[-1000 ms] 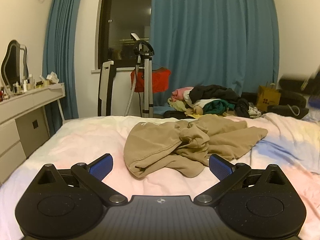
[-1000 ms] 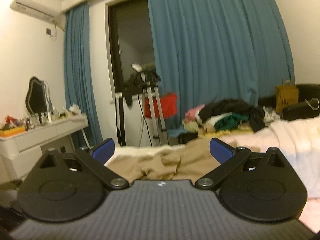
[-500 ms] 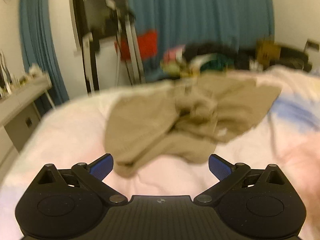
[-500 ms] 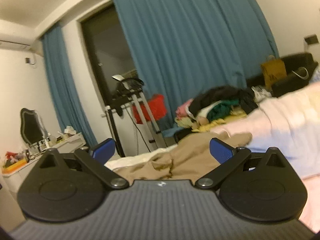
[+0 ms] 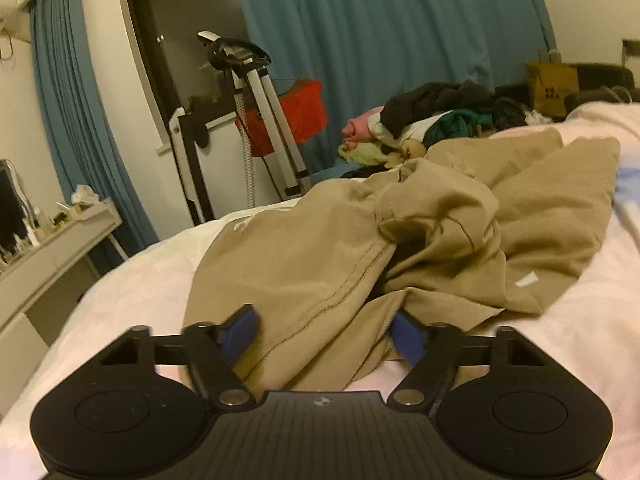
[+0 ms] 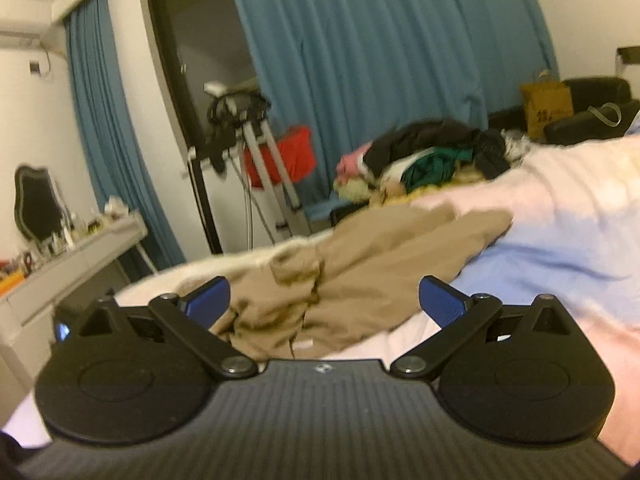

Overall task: Fold clothes
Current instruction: 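Grasp the beige T-shirt with the left gripper and lift it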

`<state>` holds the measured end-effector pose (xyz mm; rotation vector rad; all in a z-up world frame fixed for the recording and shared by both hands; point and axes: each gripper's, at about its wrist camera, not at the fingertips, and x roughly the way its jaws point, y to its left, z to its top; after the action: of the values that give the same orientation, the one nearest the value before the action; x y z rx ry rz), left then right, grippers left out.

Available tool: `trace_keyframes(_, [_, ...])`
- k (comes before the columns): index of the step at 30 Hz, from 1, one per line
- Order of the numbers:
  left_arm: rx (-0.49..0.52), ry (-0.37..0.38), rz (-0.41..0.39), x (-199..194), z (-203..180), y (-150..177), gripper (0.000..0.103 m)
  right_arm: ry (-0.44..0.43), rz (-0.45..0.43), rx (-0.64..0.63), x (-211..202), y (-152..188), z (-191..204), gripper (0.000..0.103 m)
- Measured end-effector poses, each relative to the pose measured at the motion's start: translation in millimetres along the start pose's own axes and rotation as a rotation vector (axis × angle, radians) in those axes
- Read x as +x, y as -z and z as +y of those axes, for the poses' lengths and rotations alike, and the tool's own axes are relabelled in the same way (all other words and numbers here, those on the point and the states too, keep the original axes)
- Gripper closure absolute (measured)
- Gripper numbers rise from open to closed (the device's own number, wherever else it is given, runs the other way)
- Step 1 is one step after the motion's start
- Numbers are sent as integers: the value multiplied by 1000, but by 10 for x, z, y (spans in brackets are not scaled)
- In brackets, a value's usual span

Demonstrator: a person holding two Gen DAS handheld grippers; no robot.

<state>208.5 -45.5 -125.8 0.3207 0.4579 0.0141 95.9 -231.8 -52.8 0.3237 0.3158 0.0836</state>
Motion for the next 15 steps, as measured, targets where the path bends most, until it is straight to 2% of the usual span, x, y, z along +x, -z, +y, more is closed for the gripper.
trace_keyframes(3, [-34,80,-2,-62,67,-74,39,-4,53,6,196,95,27,1])
trace_keyframes(7, [-27,180,-19,-204,132,-136,39,-1,102,53,340,192,19,1])
trace_keyframes(11, [-41,221,-33,-262,213,-153,38,11,121,58,359,241,4,1])
trace_keyframes(15, [-96,246,-24,-211,312,-177,39,27,133,58,375,221,-39,1])
